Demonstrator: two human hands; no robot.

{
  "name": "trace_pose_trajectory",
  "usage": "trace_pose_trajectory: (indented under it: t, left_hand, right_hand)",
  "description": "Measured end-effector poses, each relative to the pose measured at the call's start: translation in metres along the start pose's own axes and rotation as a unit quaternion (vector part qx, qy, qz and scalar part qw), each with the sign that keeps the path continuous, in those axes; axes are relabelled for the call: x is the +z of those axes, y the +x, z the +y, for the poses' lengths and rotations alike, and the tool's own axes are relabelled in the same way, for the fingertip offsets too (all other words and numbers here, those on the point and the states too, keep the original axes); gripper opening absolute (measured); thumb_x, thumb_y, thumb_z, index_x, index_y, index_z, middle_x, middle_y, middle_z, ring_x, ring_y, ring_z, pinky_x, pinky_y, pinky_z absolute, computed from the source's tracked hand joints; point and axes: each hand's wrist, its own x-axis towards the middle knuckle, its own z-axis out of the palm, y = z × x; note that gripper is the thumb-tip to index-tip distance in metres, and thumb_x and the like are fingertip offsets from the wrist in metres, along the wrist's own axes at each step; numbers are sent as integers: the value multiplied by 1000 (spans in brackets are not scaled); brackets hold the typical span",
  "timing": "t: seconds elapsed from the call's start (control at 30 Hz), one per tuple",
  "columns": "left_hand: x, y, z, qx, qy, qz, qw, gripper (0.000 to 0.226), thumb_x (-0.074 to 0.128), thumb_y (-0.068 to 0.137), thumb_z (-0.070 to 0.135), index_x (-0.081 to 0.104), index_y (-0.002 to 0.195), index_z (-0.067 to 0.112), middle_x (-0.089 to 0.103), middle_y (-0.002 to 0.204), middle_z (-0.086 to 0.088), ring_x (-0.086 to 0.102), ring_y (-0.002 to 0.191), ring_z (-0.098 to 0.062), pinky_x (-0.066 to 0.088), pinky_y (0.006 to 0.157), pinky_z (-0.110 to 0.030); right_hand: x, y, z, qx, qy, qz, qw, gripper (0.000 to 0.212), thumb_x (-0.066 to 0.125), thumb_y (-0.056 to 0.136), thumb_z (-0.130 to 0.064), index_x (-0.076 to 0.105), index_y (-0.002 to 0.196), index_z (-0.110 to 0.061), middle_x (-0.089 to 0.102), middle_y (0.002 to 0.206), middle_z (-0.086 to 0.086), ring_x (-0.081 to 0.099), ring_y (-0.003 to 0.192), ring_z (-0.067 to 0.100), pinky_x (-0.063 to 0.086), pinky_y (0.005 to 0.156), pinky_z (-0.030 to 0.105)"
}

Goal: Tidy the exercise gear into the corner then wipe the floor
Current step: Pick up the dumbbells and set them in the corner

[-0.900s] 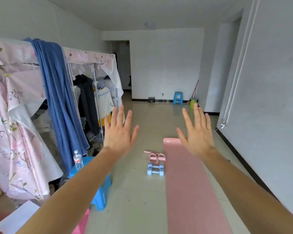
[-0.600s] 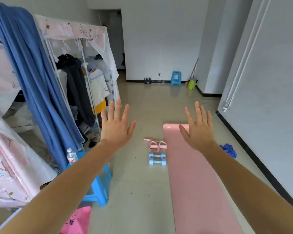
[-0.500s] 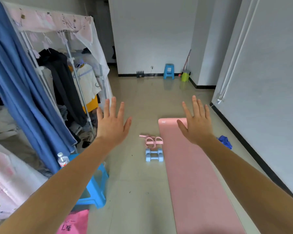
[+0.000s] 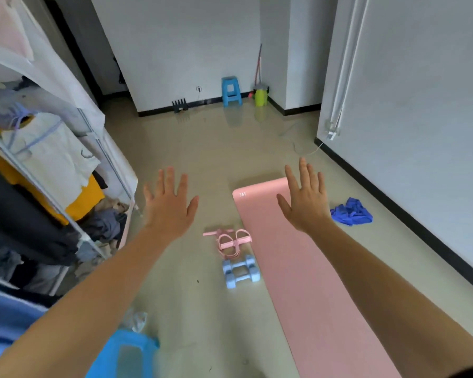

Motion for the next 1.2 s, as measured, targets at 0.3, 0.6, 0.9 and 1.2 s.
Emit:
trace_pose_trajectory:
  t: [0.3, 0.6, 0.9, 1.2]
  left_hand:
    - [109, 194, -41, 87, -25, -29, 996, 62, 26, 100, 47, 30, 152, 13, 18, 161, -18, 18, 147, -37, 22, 114, -57]
    - [316, 358, -48, 188, -92, -167, 963, 58, 43, 98, 42, 43, 146, 11, 30, 156, -21, 32, 142, -40, 32, 106, -60]
    - [569, 372, -11, 147, -217, -371, 891, 63, 51, 97, 38, 29, 151, 15, 21, 161, -13, 25, 145, -33, 30, 112, -48]
    - [895, 256, 87, 111, -251, -500, 821, 62, 54, 97, 28, 30, 150, 7, 36, 153, -14, 32, 141, -30, 26, 113, -39]
  right_hand:
    - [81, 175, -22, 19, -31, -52, 998, 73, 41, 100, -49, 16, 159, -14, 5, 165, 21, 12, 152, 39, 15, 122, 54]
    - [265, 254, -51, 185, -5, -176, 967, 72, 34, 103, -49, 5, 160, -17, -3, 167, 16, 1, 154, 34, 10, 124, 49]
    - [486, 221, -79, 429, 207, -325, 817, 79, 54, 100, -38, 8, 159, -14, 31, 155, 16, 31, 143, 36, 32, 111, 47]
    - [825, 99, -99, 618, 336, -387, 596, 76, 54, 98, -38, 15, 158, -15, 38, 154, 11, 41, 139, 29, 38, 108, 42]
